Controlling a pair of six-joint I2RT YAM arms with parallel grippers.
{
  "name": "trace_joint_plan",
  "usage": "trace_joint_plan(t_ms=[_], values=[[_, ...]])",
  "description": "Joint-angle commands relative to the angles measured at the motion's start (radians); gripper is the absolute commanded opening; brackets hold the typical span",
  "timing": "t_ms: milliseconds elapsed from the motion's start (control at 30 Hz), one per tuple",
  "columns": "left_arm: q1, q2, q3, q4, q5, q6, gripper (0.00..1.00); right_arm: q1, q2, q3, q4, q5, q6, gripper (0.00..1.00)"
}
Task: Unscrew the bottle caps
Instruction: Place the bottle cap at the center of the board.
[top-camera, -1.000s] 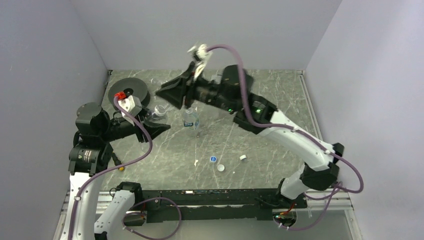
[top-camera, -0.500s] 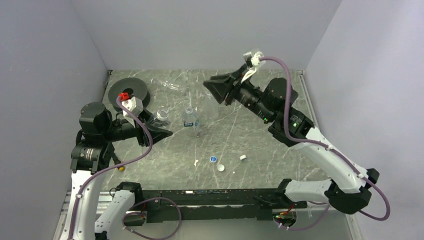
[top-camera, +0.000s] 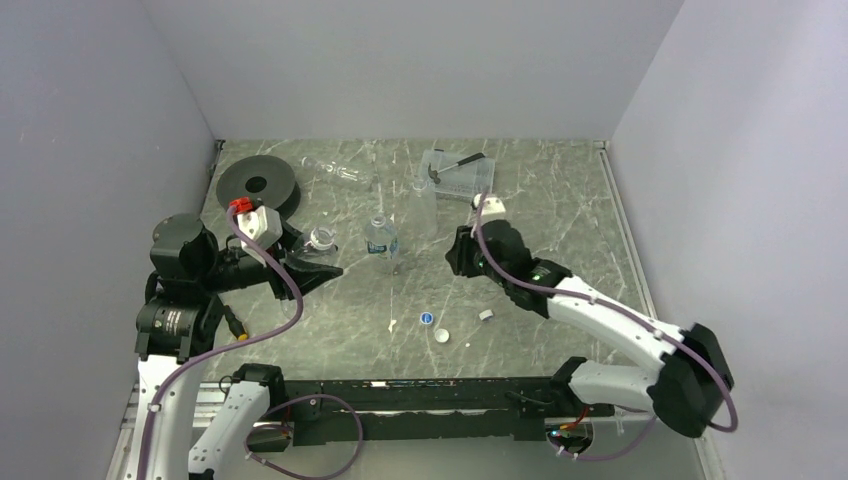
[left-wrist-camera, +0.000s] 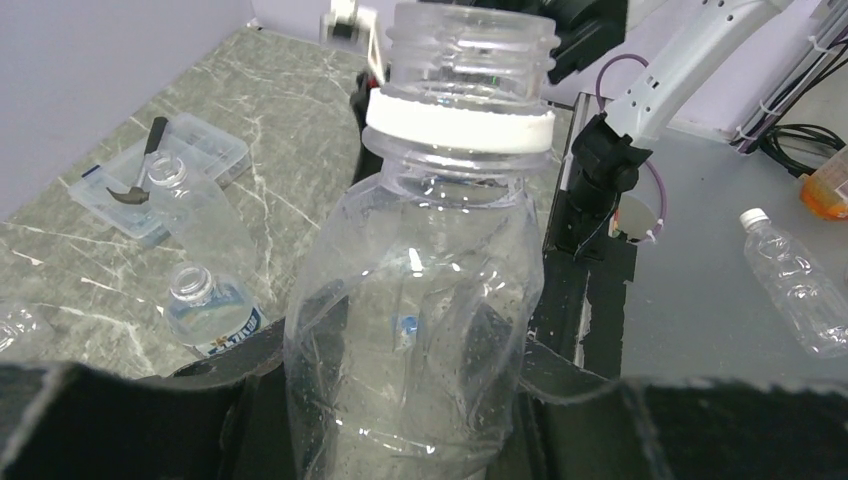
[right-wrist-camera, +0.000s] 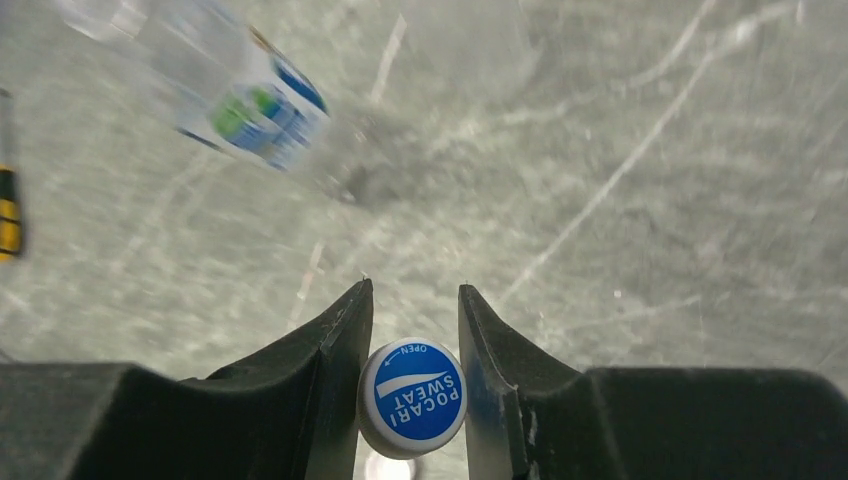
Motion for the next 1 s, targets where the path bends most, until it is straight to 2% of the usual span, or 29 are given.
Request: trace_joint_plan(t_ms=[0,100,267,400,600,733,900,967], values=[[0.002,-0.010,0.013,-0.003,0.006,0.027,0.00,0.010,0.094,-0.075,0.128,0.048,0.062,0.21],[0.002,-0.012,0.017,-0.009,0.002,0.031,0.00,0.032,0.132,-0.136,0.179,0.116,0.081,0.19],[0.001,-0.015,0.011,-0.009,0.005,0.031,0.00,0.129,0.211,-0.180,0.223,0.227,0.093,0.22],[0.002,-0.012,0.008,0.005,0.007,0.019,0.00,0.218,0.298,-0.179,0.220,0.324,0.127,0.23],[0.002,-0.015,0.012,-0.009,0.001,0.029,0.00,0.249,0.359,-0.193,0.183,0.434,0.213,0.26],[0.002,-0.015,0.010,-0.004,-0.001,0.030,0.00,0.260,0.374,-0.195,0.166,0.455,0.237,0.37],[0.002,-0.009,0.005,0.016,0.004,0.010,0.00,0.273,0.370,-0.209,0.140,0.449,0.259,0.59],[0.002,-0.008,0.005,0.019,0.006,0.009,0.00,0.274,0.366,-0.217,0.140,0.443,0.267,0.63]])
